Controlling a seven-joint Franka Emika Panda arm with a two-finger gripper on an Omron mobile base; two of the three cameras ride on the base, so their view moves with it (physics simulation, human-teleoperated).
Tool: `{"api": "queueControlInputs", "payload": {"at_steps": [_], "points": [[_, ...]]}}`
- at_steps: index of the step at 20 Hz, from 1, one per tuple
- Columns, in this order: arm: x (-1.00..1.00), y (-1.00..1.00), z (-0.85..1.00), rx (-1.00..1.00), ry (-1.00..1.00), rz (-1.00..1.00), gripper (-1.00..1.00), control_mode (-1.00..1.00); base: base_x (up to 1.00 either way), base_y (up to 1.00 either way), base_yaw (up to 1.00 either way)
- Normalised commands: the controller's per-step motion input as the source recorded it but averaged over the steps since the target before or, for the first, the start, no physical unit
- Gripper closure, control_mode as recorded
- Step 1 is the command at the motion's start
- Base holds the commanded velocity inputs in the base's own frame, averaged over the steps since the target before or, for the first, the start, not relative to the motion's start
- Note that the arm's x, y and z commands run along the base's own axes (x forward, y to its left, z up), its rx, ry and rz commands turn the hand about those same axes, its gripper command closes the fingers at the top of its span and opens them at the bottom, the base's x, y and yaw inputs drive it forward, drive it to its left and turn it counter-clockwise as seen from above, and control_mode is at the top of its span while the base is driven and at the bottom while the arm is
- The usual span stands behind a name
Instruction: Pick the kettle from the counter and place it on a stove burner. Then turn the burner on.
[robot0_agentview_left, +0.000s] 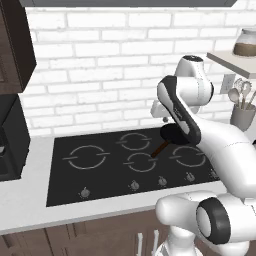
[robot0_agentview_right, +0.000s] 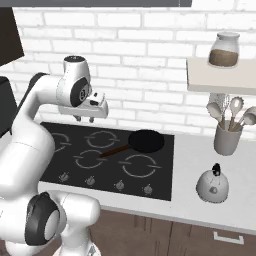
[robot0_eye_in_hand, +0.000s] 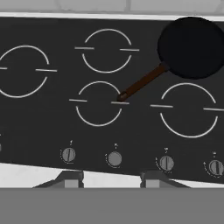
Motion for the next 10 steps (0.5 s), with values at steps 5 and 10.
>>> {"api": "queueControlInputs", "payload": {"at_steps": [5,10], "points": [[-0.35,-0.04,-0.24,-0.01,-0.07,-0.06,-1.0,-1.0,0.0,0.0,0.0],[-0.72,-0.35,-0.15,0.0,-0.01,-0.18,-1.0,-1.0,0.0,0.0,0.0]]}}
